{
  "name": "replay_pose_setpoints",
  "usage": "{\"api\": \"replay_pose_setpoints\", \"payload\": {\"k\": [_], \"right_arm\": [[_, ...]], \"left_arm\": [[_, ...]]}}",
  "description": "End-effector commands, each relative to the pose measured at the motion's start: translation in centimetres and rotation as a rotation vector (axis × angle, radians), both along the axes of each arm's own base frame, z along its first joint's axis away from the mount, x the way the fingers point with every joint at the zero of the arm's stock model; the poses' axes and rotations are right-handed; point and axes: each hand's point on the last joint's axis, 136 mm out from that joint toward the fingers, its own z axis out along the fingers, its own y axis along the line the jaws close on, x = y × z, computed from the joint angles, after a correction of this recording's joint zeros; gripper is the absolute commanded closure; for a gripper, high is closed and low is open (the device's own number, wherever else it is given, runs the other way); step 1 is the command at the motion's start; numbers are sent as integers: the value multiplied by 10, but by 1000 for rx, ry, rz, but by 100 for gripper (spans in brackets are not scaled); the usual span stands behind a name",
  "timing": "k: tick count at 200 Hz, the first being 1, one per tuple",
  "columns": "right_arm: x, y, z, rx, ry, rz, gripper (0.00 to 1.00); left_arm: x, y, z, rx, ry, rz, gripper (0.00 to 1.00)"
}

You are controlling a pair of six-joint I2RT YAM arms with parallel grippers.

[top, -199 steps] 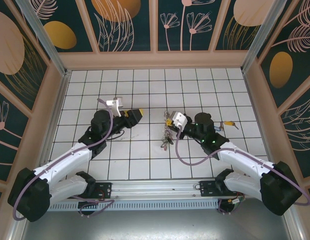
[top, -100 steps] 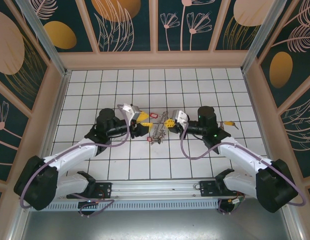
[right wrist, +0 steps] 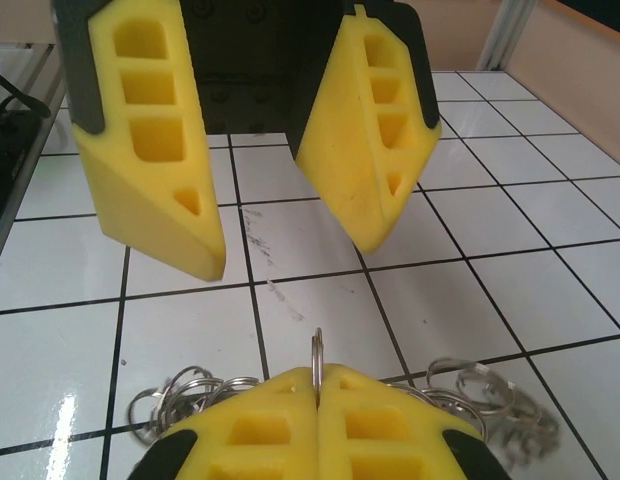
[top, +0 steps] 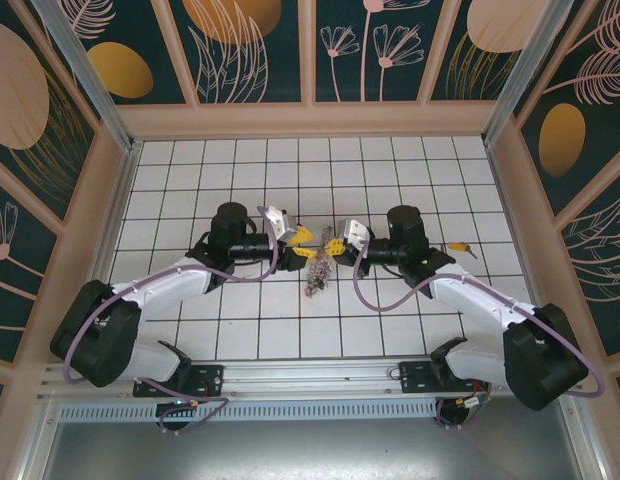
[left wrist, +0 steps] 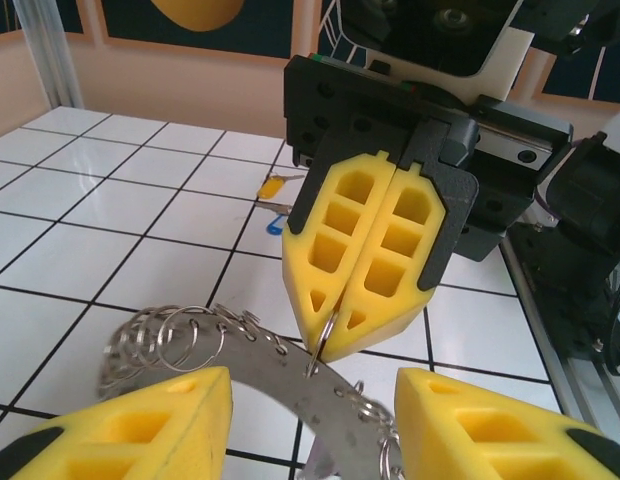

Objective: Put the keys on the keyring

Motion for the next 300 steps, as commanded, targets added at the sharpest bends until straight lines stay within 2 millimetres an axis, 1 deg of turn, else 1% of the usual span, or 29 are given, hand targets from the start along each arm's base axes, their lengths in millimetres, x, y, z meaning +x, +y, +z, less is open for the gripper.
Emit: {"api": "replay_pose_setpoints", "payload": {"k": [1,29,49,85,103,119,168,205,241,266,279,293,300], "right_arm": [[1,6,24,41,-67,64,100],[0,6,25,53,-75,79,100],[1,7,26,61,-67,90,100],[1,6,28,94,-46,105,100],[1,6,29,102,-37,115,100],[2,7,28,104,-28,121,100],[4,9,28,117,-14,132,100],[3,10,30,128,-8,144,100],[2,10,30,131,4,150,100],[2,10,29,130,15,151,100],[2,10,28,128,19,149,100],[3,10,28,125,22,143,100],[4,10,28,121,22,137,100]], "left_arm": [[-2,-2,-1,19,-46,-58,54],[0,-4,-8,33,-50,-70,54],[0,-6,-8,31,-42,-86,59],[1,-9,-13,30,-37,-105,59],[2,-12,-11,9,-24,-115,62],[4,-14,-10,4,-21,-119,68],[5,-16,-10,-2,-17,-130,71],[6,-16,-16,23,-11,-133,72],[9,-17,-14,27,-19,-132,82],[9,-18,-14,35,-18,-137,84],[9,-18,-12,31,-20,-139,92],[9,-18,-12,33,-20,-137,94],[9,-17,-10,32,-26,-135,100]]}}
